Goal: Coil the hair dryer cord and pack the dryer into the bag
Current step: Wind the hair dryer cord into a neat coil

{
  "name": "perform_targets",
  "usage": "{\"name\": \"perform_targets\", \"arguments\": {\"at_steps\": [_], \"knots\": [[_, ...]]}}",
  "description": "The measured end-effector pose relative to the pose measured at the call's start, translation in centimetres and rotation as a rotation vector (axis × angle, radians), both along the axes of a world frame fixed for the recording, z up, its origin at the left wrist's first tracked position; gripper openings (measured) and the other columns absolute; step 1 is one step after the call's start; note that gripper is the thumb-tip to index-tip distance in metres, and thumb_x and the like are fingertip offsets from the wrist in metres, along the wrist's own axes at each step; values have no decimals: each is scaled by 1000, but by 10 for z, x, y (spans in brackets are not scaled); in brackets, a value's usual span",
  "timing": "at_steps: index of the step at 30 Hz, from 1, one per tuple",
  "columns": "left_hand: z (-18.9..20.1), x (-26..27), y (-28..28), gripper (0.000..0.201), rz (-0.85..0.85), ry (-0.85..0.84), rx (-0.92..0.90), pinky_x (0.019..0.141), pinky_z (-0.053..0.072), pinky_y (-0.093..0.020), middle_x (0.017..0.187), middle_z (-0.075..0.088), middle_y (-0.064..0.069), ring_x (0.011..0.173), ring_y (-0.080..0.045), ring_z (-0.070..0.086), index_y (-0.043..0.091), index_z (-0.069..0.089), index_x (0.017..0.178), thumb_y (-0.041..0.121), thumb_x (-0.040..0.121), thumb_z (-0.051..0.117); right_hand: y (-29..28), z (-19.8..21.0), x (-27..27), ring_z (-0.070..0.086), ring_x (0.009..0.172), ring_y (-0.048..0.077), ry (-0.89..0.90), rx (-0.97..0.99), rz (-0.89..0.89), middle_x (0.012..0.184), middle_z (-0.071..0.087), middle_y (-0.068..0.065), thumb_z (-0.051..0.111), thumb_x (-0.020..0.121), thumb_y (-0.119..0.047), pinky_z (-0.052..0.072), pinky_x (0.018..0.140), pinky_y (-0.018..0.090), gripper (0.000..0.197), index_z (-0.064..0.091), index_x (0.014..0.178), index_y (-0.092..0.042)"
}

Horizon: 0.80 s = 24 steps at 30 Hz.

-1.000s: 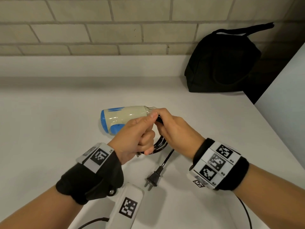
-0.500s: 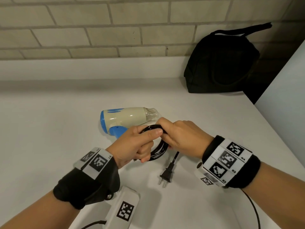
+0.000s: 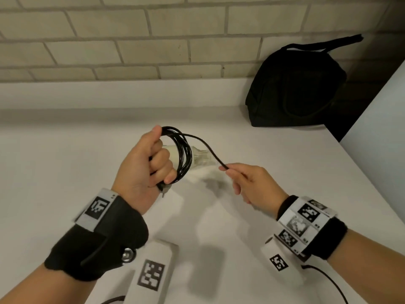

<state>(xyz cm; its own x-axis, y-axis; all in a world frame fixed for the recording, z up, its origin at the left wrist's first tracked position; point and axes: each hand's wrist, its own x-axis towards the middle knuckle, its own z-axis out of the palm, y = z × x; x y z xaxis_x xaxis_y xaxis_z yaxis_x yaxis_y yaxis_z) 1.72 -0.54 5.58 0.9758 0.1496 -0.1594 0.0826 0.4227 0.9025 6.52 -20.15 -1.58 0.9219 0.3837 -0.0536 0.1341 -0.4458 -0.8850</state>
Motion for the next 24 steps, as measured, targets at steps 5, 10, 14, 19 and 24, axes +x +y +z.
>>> {"name": "perform_targets", "arguments": {"at_steps": [5, 10, 14, 19, 24], "knots": [[1, -3, -18, 49, 26, -21, 125, 34, 20, -20, 29, 18, 9, 26, -7, 13, 23, 23, 46, 34, 90, 42, 25, 9, -11, 50, 73, 26, -259, -579, 249, 87, 57, 8, 34, 95, -27, 39, 64, 32, 29, 57, 98, -10], [0, -9, -24, 45, -147, 5, -28, 28, 19, -14, 26, 20, 9, 21, -3, 15, 23, 23, 41, 41, 72, 50, 36, 14, 1, 47, 76, 17, -304, -440, 154, 85, 52, 2, 44, 92, -21, 40, 69, 33, 21, 60, 81, -11], [-4, -13, -24, 43, -219, 32, -49, 28, 20, -12, 25, 21, 11, 20, -2, 15, 23, 22, 42, 41, 68, 51, 38, 22, 14, 56, 57, 12, -20, 180, -94, 65, 57, 3, 48, 90, -14, 52, 61, 27, 22, 57, 70, -12], [-10, -13, -26, 42, -286, 58, -51, 30, 24, -13, 26, 21, 11, 19, -3, 16, 22, 25, 42, 43, 68, 50, 40, 31, 10, 58, 52, 9, 240, 738, -204, 69, 54, 8, 47, 90, -6, 53, 51, 18, 15, 59, 81, -11], [-11, -16, -28, 43, -309, 46, 24, 32, 28, -15, 28, 21, 11, 19, -4, 16, 23, 27, 39, 43, 69, 49, 37, 30, 6, 61, 47, 6, 391, 873, -152, 58, 60, 2, 41, 92, -4, 51, 46, 16, 20, 58, 82, -9]]}}
